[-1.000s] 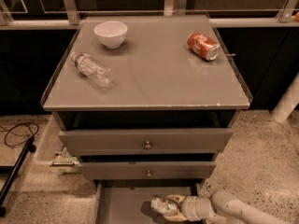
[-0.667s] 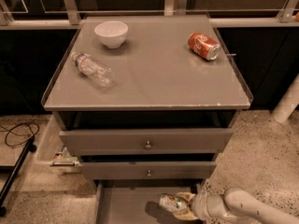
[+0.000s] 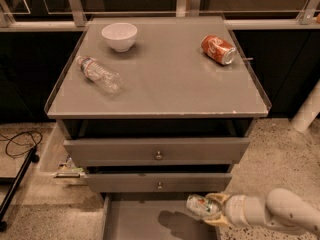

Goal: Pick 7up can from bottom drawer and place on counter

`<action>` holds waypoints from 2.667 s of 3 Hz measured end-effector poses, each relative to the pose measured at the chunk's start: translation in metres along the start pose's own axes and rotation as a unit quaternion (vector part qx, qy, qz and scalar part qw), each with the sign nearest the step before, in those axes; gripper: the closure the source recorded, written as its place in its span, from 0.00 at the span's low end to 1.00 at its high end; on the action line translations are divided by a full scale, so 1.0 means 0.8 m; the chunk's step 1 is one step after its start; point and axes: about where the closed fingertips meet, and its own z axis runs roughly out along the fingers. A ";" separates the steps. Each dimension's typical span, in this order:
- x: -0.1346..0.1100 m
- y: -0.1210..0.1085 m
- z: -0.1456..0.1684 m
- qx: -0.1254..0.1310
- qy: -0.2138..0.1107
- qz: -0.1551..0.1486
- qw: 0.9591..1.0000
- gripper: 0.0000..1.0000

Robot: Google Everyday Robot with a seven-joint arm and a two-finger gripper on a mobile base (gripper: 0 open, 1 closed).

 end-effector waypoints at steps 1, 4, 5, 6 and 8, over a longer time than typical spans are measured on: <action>-0.051 -0.041 -0.093 0.032 0.012 -0.036 0.999 1.00; -0.110 -0.065 -0.174 0.063 0.033 -0.087 0.994 1.00; -0.146 -0.060 -0.198 0.083 0.042 -0.121 0.988 1.00; -0.209 -0.061 -0.254 0.121 0.049 -0.183 0.974 1.00; -0.320 -0.130 -0.376 0.170 0.054 -0.258 0.949 1.00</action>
Offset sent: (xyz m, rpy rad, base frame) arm 0.0348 -0.0858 0.2377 -0.1394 -0.2609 0.0052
